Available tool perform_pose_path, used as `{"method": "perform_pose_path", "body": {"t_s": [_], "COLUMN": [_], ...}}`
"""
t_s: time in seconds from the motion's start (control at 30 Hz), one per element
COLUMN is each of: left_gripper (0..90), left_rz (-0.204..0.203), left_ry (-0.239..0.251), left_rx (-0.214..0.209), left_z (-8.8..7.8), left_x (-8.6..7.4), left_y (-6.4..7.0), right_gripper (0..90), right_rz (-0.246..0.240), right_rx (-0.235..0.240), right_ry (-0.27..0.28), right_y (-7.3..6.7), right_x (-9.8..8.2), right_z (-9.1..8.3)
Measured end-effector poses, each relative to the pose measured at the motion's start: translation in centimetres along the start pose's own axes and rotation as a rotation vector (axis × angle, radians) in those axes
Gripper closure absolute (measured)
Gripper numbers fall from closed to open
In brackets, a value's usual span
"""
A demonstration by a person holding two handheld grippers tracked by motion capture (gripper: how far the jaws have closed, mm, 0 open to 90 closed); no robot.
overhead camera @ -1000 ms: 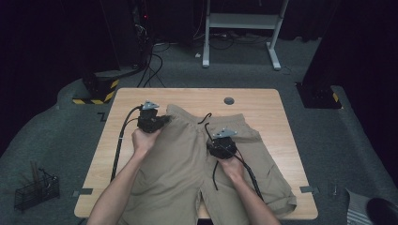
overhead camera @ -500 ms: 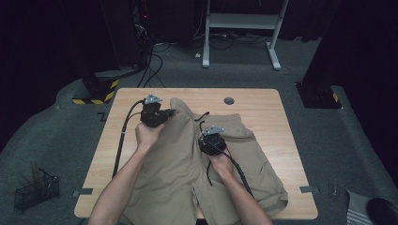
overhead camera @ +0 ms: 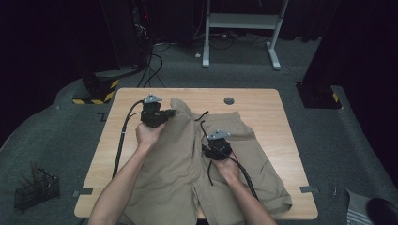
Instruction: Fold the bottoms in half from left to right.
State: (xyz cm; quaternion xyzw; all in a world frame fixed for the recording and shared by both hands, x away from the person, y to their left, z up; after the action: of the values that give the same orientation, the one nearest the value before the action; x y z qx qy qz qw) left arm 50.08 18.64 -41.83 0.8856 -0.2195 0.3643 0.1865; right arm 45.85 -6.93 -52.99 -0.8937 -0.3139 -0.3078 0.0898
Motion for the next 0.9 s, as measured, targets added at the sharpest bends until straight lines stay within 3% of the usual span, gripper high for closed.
{"method": "perform_pose_path", "body": {"t_s": [0.27,0.5,0.7,0.9], "left_gripper": [88.7,88.7,88.7,88.6], "left_rz": [0.013,0.022,0.048,0.055], "left_ry": [0.006,0.005,-0.019,-0.072], "left_rx": [-0.021,-0.077,-0.13,-0.18], "left_z": [-0.2,0.6,2.8,6.0], "left_x": [0.7,1.3,2.0,2.3], "left_y": [0.6,2.1,4.6,6.7], "right_gripper": [55.0,54.9,54.7,51.7], "right_rz": [-0.007,-0.006,-0.005,-0.001], "right_rx": [0.004,0.006,0.008,0.014], "right_ry": [0.002,0.001,0.001,-0.002], "right_y": [-1.2,-1.6,-1.6,-1.5], "right_x": [0.9,1.1,1.1,0.9], "right_z": [0.7,0.8,0.8,0.6]}}
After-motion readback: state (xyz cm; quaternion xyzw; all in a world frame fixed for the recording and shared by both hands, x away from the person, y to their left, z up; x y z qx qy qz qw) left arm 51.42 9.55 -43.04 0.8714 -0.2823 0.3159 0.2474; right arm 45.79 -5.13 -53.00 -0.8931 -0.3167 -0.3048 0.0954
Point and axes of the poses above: each handheld gripper's, and its own axes: z roughly forward along the jaws, x roughly out of its top, y roughly to its right, the point moved 1 cm from there along z, roughly forward along the jaws, and after that the axes turned 10 degrees about -y, right-handed, at the moved point
